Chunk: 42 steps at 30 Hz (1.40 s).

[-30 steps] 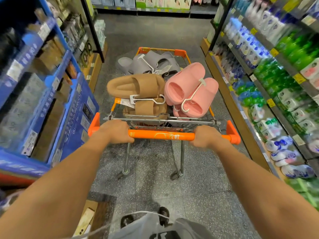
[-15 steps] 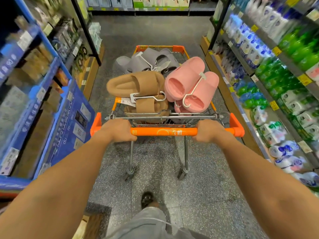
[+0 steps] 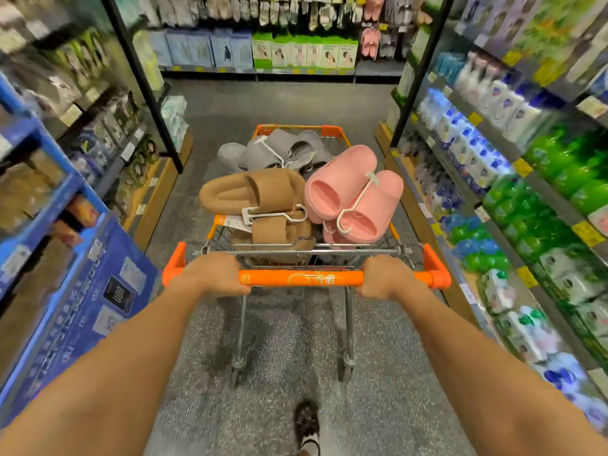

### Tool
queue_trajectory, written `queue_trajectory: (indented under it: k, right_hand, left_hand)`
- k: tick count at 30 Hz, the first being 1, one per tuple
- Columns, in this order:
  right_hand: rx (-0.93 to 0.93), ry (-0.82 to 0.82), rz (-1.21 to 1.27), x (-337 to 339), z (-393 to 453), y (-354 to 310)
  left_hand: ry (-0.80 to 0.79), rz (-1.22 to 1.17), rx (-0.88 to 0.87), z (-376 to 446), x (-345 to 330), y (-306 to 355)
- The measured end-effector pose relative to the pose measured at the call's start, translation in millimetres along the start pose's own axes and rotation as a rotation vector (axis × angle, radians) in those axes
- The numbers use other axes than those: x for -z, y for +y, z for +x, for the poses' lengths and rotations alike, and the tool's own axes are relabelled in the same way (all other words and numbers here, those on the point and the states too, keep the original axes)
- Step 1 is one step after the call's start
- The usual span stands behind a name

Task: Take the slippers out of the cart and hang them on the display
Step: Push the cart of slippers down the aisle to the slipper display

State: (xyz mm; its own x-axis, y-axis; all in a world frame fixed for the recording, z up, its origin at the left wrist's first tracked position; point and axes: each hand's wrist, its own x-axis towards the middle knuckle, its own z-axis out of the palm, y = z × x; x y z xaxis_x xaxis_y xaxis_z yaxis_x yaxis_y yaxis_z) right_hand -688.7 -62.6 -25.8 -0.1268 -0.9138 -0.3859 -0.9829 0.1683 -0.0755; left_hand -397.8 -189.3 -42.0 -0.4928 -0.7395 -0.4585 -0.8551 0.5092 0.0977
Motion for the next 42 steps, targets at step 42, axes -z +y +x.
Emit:
queue_trajectory:
  k: [42]
  right_hand:
    - [0.073,0.03,-0.066,283.9,656.7,262.5]
  left_hand:
    - [0.085,0.118,-0.105,646.4,334.3,-9.0]
